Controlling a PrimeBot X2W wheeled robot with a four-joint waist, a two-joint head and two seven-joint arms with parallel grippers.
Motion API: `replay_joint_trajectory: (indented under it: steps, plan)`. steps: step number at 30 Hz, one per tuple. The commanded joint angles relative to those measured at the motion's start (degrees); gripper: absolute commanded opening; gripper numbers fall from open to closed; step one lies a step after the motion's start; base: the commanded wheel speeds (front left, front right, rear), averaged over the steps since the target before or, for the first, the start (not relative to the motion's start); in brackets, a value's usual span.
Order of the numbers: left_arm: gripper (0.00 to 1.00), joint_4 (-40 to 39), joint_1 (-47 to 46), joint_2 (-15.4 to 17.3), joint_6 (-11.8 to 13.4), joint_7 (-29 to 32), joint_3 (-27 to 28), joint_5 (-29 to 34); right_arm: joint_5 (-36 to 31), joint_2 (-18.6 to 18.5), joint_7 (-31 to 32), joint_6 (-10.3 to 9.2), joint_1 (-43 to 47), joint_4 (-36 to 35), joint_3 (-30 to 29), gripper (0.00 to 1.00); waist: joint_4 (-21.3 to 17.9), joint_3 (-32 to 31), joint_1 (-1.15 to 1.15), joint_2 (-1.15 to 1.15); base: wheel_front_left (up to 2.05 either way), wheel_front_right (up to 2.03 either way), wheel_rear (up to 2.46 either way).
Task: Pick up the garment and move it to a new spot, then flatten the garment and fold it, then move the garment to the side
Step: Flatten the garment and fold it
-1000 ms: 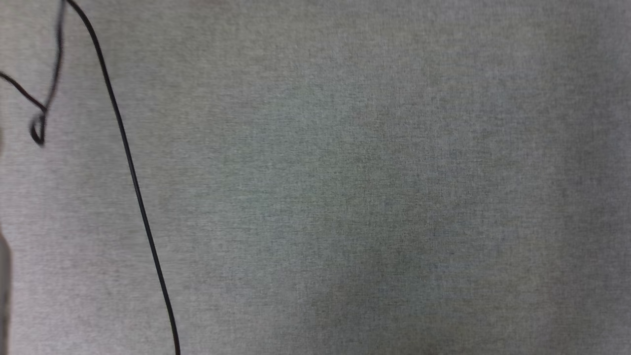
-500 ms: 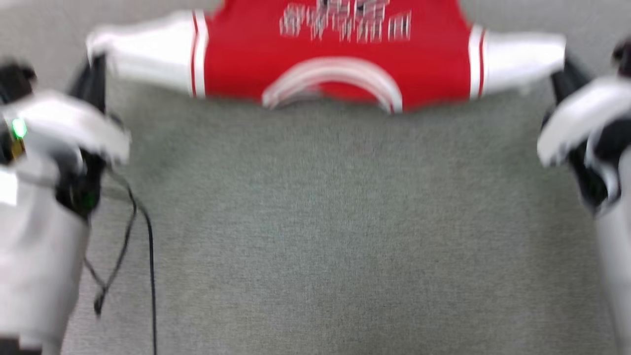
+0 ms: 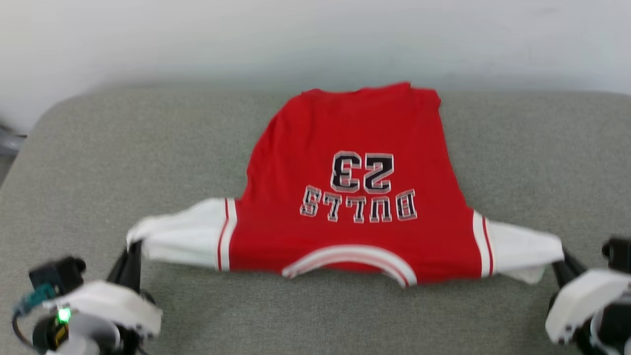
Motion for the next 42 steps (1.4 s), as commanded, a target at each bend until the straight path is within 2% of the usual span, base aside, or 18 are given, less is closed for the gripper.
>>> replay_joint_trajectory:
  steps: [1, 4, 5, 11, 15, 17, 18, 19, 25, 32, 37, 42]
  plan:
    - [0.00, -3.50, 4.74, 0.47, 2.35, 0.33, 0.53, -0.57, -0.08, 1.19, 0.84, -0.10, 4.27, -1.93, -1.25, 0.00, 0.38, -2.68, 0.02, 0.00, 0.00, 0.00, 0.00]
    - [0.00, -9.21, 11.76, 0.71, 5.58, 1.46, 0.74, -1.39, -0.36, 3.25, 2.56, -0.10, 10.43, -4.79, -2.76, 0.00, 0.88, -4.30, 0.02, 0.00, 0.00, 0.00, 0.00]
    - [0.00, -9.21, 11.76, 0.71, 5.58, 1.46, 0.74, -1.39, -0.36, 3.25, 2.56, -0.10, 10.43, -4.79, -2.76, 0.00, 0.88, -4.30, 0.02, 0.00, 0.00, 0.00, 0.00]
    - [0.00, -17.74, 22.82, 1.42, 10.66, 3.81, 0.52, -2.57, -1.56, 6.39, 5.67, -0.10, 21.27, -8.62, -6.14, 0.00, 1.77, -6.71, 0.02, 0.00, 0.00, 0.00, 0.00]
    - [0.00, -22.75, 25.90, 2.09, 12.87, 4.57, -0.04, -1.72, -2.28, 7.67, 7.19, -0.09, 24.75, -9.86, -6.10, 0.00, 1.94, -6.61, 0.02, 0.00, 0.00, 0.00, 0.00]
    - [0.00, -24.58, 26.08, 2.23, 13.54, 4.96, -0.53, -1.10, -2.15, 7.93, 7.52, -0.09, 24.75, -10.25, -5.57, 0.43, 1.89, -6.30, 0.02, 0.00, 0.00, 0.00, 0.00]
    - [0.00, -25.49, 25.85, 2.15, 13.75, 5.01, -0.77, -0.79, -2.39, 8.02, 6.98, -0.09, 24.12, -10.57, -5.52, 0.83, 1.89, -6.04, 0.02, 0.00, 0.00, 0.00, 0.00]
    - [0.00, -26.25, 25.39, 2.27, 13.86, 5.23, -1.06, -0.44, -2.54, 8.10, 6.74, -0.09, 23.53, -10.63, -5.50, 1.00, 1.96, -5.76, 0.02, 0.00, 0.00, 0.00, 0.00]
    - [0.00, -29.78, 22.32, 2.26, 13.82, 6.00, -2.59, 1.04, -1.56, 8.48, 0.72, -0.08, 16.46, -11.39, -7.41, 1.00, 2.33, -2.96, 0.02, 0.00, 0.00, 0.00, 0.00]
    - [0.00, -32.60, 16.92, 1.93, 12.45, 5.38, -3.89, 3.32, -2.20, 6.93, -3.35, -0.07, 0.15, -2.60, -11.97, 1.00, 4.42, 3.63, 0.02, 0.00, 0.00, 0.00, 0.00]
    - [0.00, -32.07, 11.76, 0.91, 10.37, 4.41, -5.03, 4.68, -1.69, 2.80, -0.73, -0.07, -13.38, 6.35, -11.76, 1.00, 7.41, 9.49, 0.02, 0.00, 0.00, 0.00, 0.00]
    - [0.00, -29.95, 7.27, -1.25, 7.83, 2.73, -6.12, 4.73, -1.74, -1.29, 6.07, -0.08, -25.70, 14.05, -8.59, 1.00, 10.01, 14.68, 0.02, 0.00, 0.00, 0.00, 0.00]
